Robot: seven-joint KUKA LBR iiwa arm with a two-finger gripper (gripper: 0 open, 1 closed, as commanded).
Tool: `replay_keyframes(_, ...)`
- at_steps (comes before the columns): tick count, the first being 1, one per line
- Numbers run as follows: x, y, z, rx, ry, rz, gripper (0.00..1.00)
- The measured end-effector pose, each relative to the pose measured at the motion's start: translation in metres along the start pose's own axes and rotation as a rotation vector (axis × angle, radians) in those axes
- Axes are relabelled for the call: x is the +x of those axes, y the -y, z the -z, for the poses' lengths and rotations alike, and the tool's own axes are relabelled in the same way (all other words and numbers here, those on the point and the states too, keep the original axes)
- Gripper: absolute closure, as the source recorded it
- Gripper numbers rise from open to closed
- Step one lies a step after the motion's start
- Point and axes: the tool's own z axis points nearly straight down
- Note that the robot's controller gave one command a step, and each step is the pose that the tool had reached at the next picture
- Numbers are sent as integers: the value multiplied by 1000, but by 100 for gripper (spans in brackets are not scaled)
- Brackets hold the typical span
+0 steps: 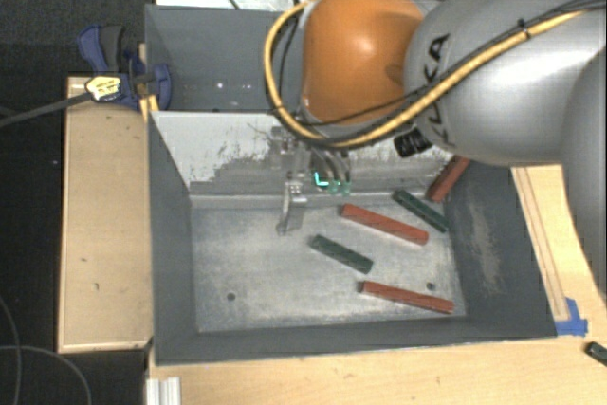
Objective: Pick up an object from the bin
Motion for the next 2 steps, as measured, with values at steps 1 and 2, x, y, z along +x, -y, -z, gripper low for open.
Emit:
replay_keyframes(1, 32, 71, -47, 4, 0, -34, 0)
replay_keyframes(2, -10, 139, -160, 2, 1, 24, 0)
